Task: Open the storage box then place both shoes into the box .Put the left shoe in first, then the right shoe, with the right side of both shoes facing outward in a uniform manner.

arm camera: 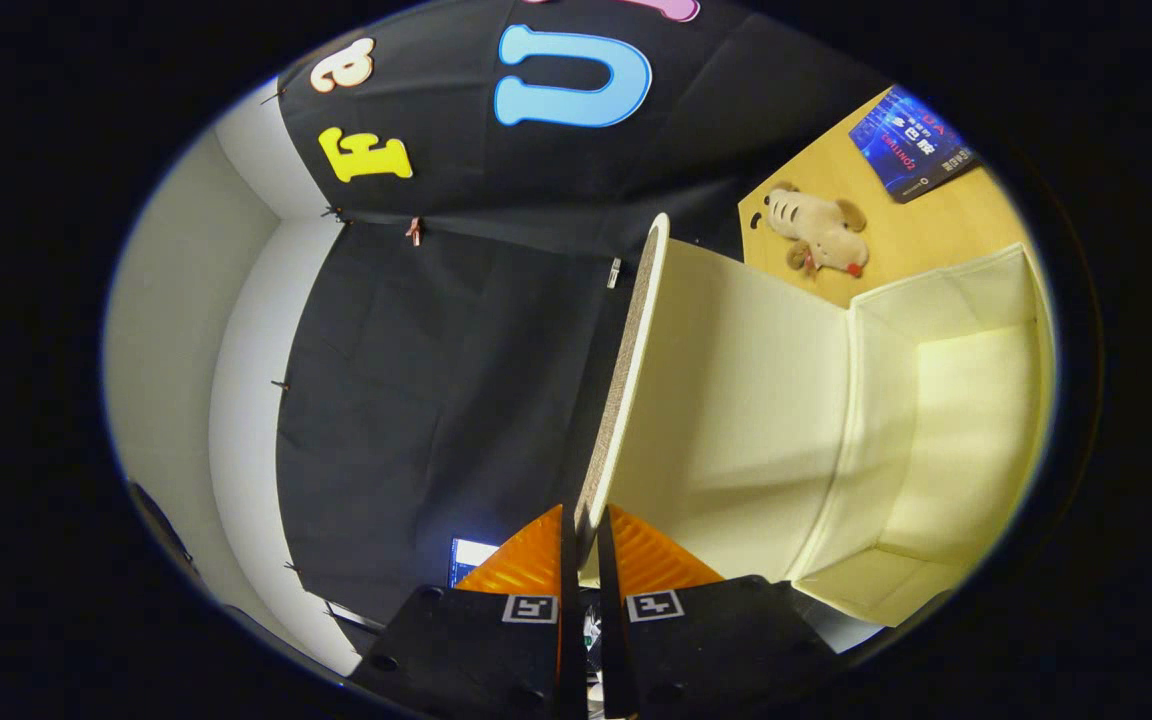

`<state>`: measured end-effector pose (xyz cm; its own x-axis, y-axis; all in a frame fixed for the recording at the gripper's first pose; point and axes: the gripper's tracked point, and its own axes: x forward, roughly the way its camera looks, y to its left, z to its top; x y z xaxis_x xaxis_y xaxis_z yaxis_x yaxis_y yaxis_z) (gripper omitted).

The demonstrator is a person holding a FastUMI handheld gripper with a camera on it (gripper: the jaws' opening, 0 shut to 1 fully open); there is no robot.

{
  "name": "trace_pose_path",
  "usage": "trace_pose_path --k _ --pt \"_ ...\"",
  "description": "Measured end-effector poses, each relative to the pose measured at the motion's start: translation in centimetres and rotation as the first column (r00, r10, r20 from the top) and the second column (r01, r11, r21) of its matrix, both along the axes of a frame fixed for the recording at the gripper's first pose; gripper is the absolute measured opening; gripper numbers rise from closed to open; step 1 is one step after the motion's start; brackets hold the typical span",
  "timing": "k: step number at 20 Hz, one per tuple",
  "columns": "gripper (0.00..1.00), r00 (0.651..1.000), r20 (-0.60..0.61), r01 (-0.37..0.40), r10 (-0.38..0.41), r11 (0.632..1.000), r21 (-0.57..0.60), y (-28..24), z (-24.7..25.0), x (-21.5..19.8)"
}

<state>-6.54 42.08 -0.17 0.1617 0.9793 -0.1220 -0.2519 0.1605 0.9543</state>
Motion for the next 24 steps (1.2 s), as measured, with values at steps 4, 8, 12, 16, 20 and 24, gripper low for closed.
trace_pose_path --k 4,8,12,16,20,24 --pt "0.11 1.0 -0.005 -0.019 0.019 0.998 -0.063 5.1 -1.3 -0.1" --pt "0.1 1.0 0.002 -0.022 0.022 0.991 -0.133 9.6 -3.8 -0.2" --pt "0.11 0.999 0.015 -0.032 0.036 0.979 -0.202 12.3 -6.6 -0.3" --pt "0.28 0.998 0.043 -0.031 0.045 0.959 -0.282 11.6 -8.6 -0.2" --pt "0.97 0.981 0.194 0.049 0.027 0.924 -0.379 7.3 -9.9 0.9" --pt "0.98 0.948 0.316 0.161 -0.023 0.894 -0.417 0.9 -8.6 1.8"
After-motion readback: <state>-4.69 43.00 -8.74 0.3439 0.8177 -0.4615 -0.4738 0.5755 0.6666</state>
